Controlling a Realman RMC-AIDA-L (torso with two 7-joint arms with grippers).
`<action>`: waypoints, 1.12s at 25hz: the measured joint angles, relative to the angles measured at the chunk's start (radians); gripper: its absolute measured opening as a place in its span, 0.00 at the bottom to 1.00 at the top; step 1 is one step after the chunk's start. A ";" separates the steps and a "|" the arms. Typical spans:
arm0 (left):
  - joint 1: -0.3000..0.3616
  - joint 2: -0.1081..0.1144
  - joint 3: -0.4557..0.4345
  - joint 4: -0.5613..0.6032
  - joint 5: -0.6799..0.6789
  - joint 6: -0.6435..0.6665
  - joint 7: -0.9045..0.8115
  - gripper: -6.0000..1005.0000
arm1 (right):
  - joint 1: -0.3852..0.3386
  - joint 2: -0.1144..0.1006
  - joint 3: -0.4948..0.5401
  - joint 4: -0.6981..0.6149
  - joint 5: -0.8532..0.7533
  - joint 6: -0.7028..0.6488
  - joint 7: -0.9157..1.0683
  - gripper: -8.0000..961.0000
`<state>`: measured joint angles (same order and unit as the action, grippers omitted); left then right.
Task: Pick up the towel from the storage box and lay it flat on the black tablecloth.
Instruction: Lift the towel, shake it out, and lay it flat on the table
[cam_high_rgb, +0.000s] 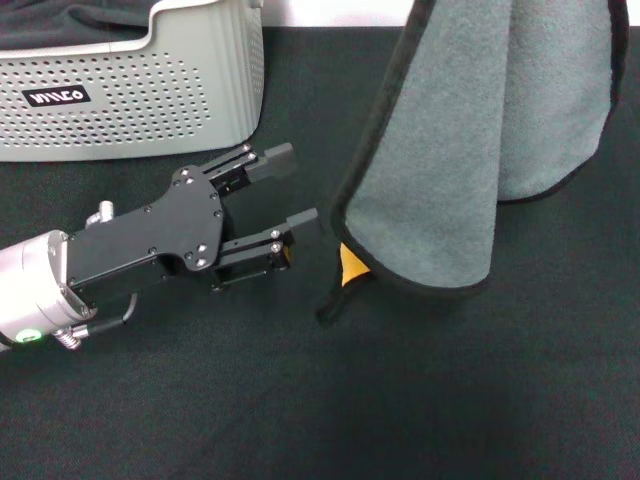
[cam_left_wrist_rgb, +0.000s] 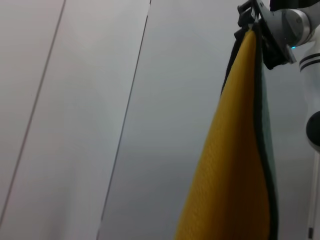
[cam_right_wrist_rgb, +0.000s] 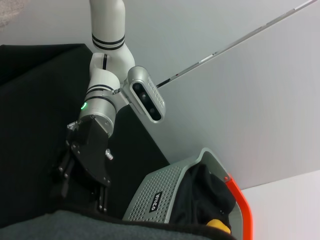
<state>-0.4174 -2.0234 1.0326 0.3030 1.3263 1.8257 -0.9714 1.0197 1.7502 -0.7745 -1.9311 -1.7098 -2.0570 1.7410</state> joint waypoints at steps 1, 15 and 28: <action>0.000 -0.001 0.001 0.002 0.007 0.002 -0.008 0.81 | -0.001 0.001 0.001 -0.001 0.000 0.001 0.000 0.01; 0.008 0.003 0.001 0.002 0.028 0.068 -0.030 0.70 | -0.027 0.030 0.004 -0.008 -0.032 0.056 -0.027 0.01; 0.007 -0.023 -0.010 0.004 -0.032 0.070 -0.004 0.70 | -0.135 0.138 -0.035 -0.045 -0.146 0.291 -0.104 0.01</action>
<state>-0.4106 -2.0461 1.0226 0.3070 1.2944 1.8962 -0.9751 0.8848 1.8883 -0.8100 -1.9759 -1.8558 -1.7662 1.6370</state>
